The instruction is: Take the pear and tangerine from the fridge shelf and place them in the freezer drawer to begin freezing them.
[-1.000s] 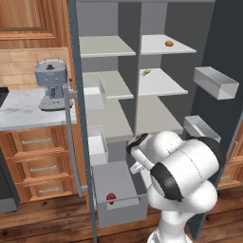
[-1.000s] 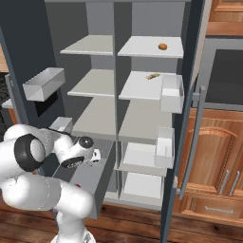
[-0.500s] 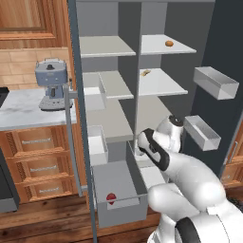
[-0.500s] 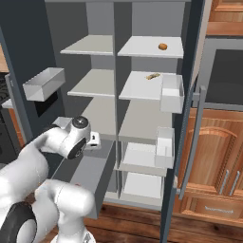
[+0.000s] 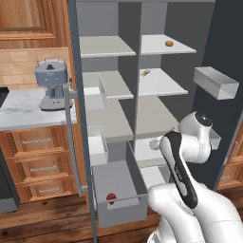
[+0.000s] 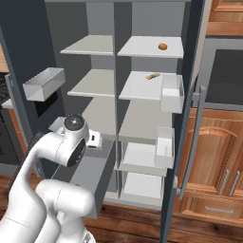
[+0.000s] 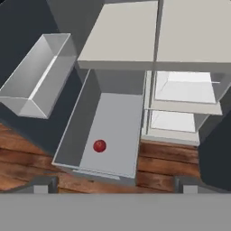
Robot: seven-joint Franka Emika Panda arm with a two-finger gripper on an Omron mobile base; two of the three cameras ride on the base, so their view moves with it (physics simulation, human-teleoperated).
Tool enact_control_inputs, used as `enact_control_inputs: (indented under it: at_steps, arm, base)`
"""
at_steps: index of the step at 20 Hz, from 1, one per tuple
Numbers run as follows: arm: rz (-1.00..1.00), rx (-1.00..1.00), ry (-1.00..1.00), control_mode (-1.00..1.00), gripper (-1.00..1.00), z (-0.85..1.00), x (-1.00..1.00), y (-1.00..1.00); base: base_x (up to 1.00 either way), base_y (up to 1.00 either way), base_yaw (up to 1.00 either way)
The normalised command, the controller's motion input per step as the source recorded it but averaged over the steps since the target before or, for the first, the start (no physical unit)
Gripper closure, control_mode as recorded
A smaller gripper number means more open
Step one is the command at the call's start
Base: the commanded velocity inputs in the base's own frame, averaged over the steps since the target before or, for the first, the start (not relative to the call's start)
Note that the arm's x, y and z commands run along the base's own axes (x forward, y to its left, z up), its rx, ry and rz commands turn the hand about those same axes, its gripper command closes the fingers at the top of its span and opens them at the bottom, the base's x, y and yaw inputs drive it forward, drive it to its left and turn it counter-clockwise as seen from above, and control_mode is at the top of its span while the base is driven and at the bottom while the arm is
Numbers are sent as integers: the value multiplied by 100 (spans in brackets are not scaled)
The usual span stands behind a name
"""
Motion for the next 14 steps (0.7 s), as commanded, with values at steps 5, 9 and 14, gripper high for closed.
enact_control_inputs:
  at_steps: [5,9,14]
  arm:
    - [-25,0,-11,-100,-100,55,-83,-23]
    - [-22,0,-2,-100,-100,22,-58,-11]
    - [-5,0,10,-100,-100,-21,-9,0]
  base:
    - [0,0,0]
    - [0,0,0]
    - [0,0,0]
